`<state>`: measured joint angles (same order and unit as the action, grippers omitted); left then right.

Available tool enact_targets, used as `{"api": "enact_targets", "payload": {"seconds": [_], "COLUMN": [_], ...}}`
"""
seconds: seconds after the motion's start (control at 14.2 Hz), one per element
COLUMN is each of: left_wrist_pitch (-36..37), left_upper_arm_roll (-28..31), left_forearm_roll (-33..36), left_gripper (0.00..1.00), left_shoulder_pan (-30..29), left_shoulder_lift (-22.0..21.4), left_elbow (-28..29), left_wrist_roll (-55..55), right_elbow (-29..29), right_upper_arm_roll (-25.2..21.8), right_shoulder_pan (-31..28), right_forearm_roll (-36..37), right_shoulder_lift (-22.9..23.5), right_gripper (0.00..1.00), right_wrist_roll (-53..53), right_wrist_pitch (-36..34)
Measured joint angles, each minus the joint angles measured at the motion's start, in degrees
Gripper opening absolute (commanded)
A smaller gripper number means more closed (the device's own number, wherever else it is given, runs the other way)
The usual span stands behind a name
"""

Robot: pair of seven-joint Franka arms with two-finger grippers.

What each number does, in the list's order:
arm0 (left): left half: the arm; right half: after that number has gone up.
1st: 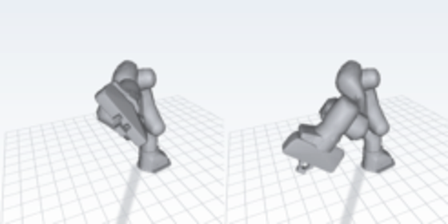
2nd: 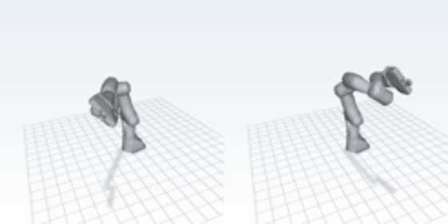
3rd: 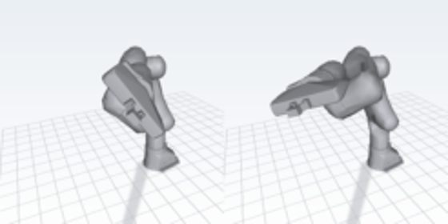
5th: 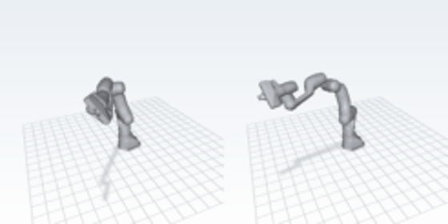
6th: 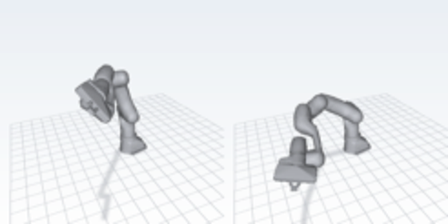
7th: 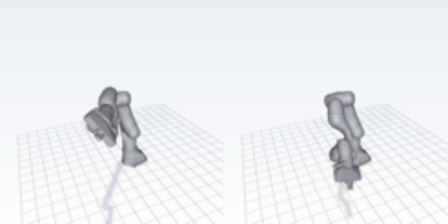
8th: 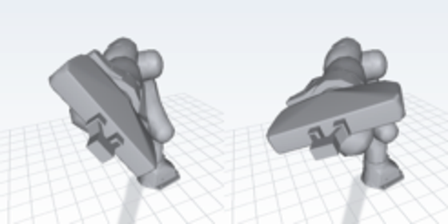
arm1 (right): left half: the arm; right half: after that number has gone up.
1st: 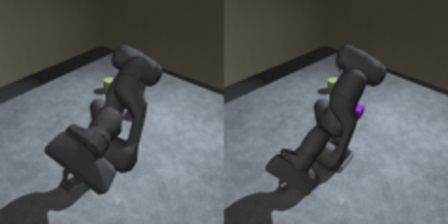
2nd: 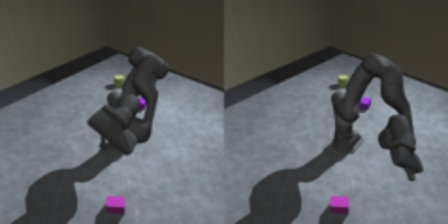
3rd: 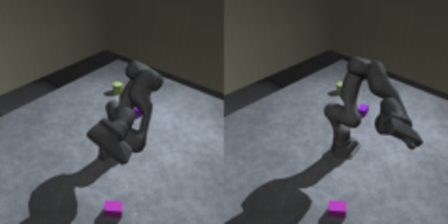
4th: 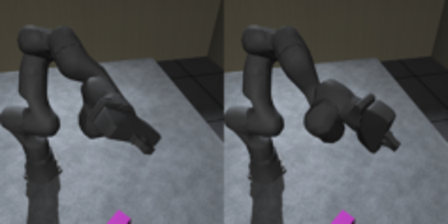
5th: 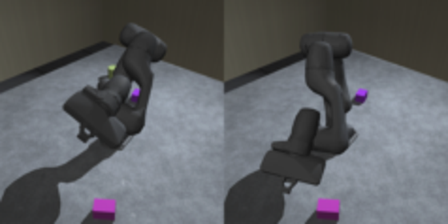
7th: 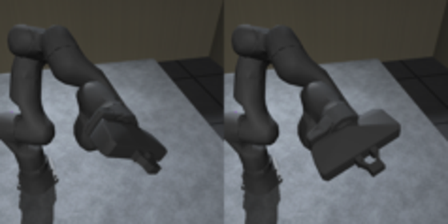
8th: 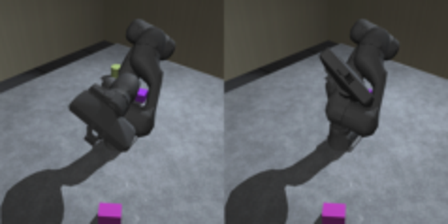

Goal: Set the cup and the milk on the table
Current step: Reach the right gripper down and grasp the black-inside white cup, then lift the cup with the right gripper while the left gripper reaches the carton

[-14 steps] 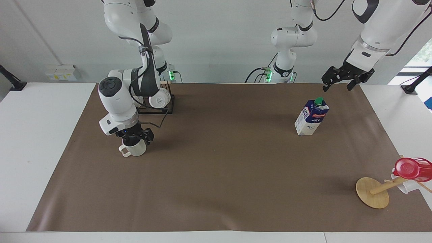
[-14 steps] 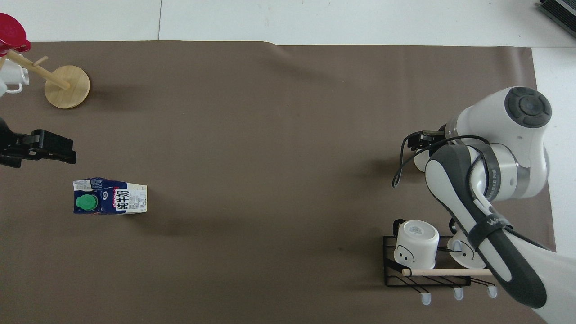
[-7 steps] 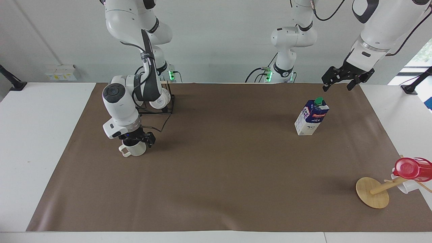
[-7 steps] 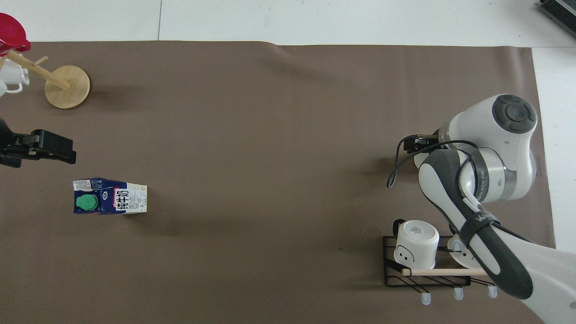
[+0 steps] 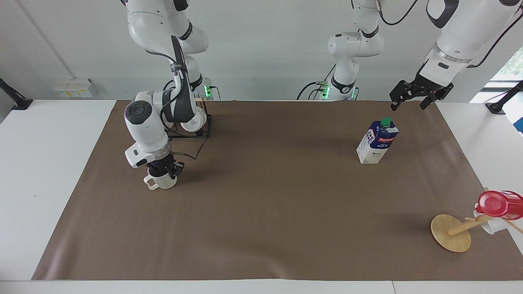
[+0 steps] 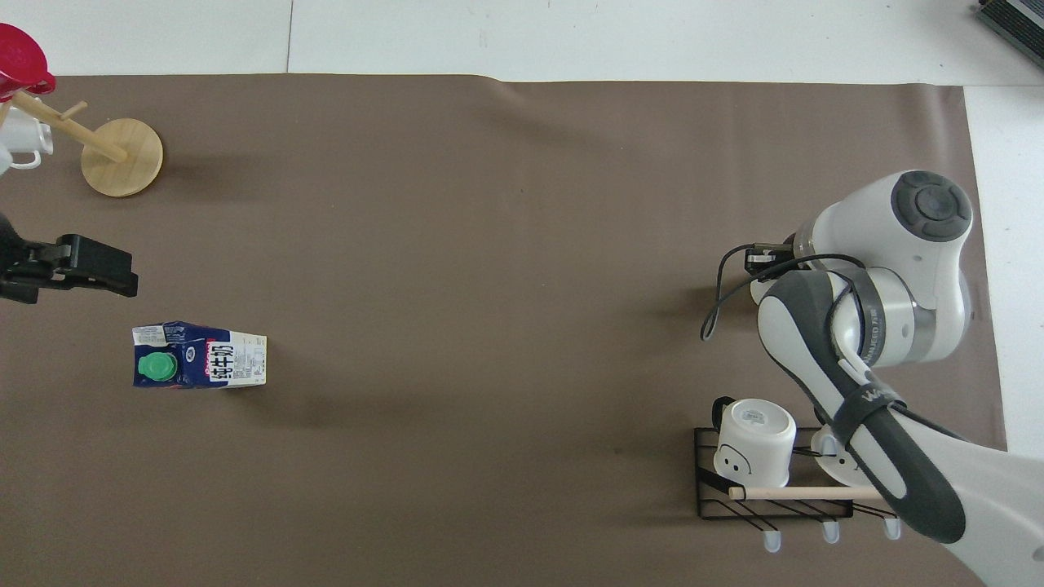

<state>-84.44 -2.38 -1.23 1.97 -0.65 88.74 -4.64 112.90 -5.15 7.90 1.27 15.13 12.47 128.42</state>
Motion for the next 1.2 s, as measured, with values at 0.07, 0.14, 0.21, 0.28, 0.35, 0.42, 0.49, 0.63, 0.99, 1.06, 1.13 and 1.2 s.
{"api": "enact_targets", "payload": {"seconds": [0.07, 0.14, 0.21, 0.28, 0.35, 0.42, 0.49, 0.63, 0.99, 1.06, 1.13, 1.2], "left_wrist_pitch": [0.0, 0.0, 0.0, 0.0, 0.0, 0.0, 0.0, 0.0, -3.2, -3.9, -4.6, -5.3], "left_upper_arm_roll": [0.0, 0.0, 0.0, 0.0, 0.0, 0.0, 0.0, 0.0, 0.0, 0.0, 0.0, 0.0], "left_forearm_roll": [0.0, 0.0, 0.0, 0.0, 0.0, 0.0, 0.0, 0.0, 0.0, 0.0, 0.0, 0.0], "left_gripper": [1.00, 1.00, 1.00, 1.00, 1.00, 1.00, 1.00, 1.00, 1.00, 1.00, 1.00, 1.00], "left_shoulder_pan": [0.0, 0.0, 0.0, 0.0, 0.0, 0.0, 0.0, 0.0, 0.0, 0.0, 0.0, 0.0], "left_shoulder_lift": [0.0, 0.0, 0.0, 0.0, 0.0, 0.0, 0.0, -0.3, -4.1, -5.0, -5.6, -6.1], "left_elbow": [0.0, 0.0, 0.1, 0.1, 0.1, 0.1, 0.1, 0.6, 8.2, 9.9, 11.4, 12.6], "left_wrist_roll": [0.0, 0.0, 0.0, 0.0, 0.0, 0.0, 0.0, 0.0, 0.0, 0.0, 0.0, 0.0], "right_elbow": [0.0, -0.1, -0.2, -0.4, -0.8, -1.4, -2.3, -3.9, -8.0, -8.5, -8.7, -8.7], "right_upper_arm_roll": [0.0, 0.1, 0.1, 0.1, 0.1, 0.1, 0.1, 0.1, 0.2, 0.2, 0.2, 0.3], "right_shoulder_pan": [0.0, 0.0, 0.0, 0.0, 0.0, 0.0, 0.0, 0.7, 6.8, 8.4, 10.0, 11.8], "right_forearm_roll": [0.0, 0.0, 0.0, 0.0, 0.0, 0.0, 0.0, 0.0, 0.0, 0.0, 0.0, 0.0], "right_shoulder_lift": [0.0, 0.0, -0.1, -0.1, -0.2, -0.3, -0.4, -0.8, -1.4, -1.4, -1.4, -1.4], "right_gripper": [0.00, 0.00, 0.00, 0.00, 0.00, 0.00, 0.00, 0.00, 0.00, 0.00, 0.00, 0.00], "right_wrist_roll": [0.0, 0.0, 0.0, 0.1, 0.3, 1.4, 2.8, 6.2, 16.9, 19.7, 22.7, 26.0], "right_wrist_pitch": [0.1, 0.1, 0.1, 0.1, 0.1, 0.1, 0.1, -0.2, -4.3, -4.8, -4.9, -4.9]}}
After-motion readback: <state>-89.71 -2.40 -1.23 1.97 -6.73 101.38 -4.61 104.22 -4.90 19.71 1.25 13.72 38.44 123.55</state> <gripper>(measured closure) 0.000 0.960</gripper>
